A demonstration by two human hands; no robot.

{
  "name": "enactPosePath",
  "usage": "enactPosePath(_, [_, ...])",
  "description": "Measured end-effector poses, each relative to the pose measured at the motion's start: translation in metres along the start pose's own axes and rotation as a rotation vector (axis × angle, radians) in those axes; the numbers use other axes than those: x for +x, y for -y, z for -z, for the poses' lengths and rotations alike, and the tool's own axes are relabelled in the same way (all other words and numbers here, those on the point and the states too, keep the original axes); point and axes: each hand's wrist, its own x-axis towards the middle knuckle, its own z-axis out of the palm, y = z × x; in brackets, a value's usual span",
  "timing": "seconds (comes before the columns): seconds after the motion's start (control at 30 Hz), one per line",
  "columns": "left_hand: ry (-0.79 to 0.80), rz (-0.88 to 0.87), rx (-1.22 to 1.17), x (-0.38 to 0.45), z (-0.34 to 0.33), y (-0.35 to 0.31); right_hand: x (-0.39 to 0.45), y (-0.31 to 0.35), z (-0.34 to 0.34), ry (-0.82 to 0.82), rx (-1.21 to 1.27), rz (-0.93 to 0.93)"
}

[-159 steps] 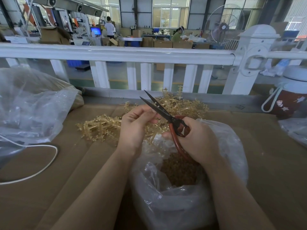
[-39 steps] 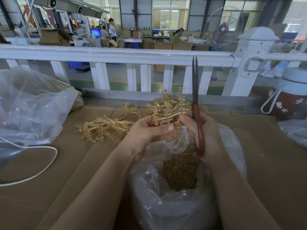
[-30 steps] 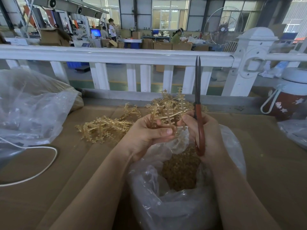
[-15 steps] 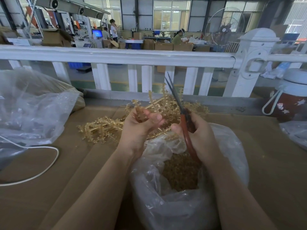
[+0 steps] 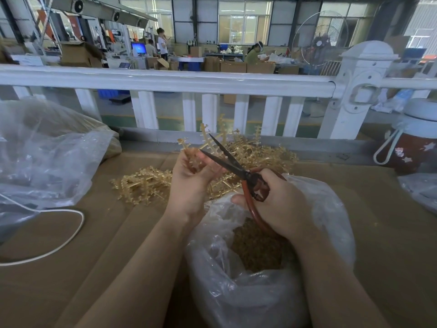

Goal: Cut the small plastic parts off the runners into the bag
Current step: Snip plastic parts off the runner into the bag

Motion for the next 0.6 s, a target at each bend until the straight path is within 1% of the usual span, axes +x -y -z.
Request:
enactPosePath(0.23, [-0.02, 0.007, -0.056, -0.0006, -0.0012, -0.0001, -0.0006, 0.0025, 0.0015, -0.046, -0.047, 0.021])
enactPosePath(0.6, [-0.007, -0.005, -0.059, -0.0022, -0.0006, -0.0027, -0.0008, 0.0037, 0.0025, -0.051, -0.065, 0.06])
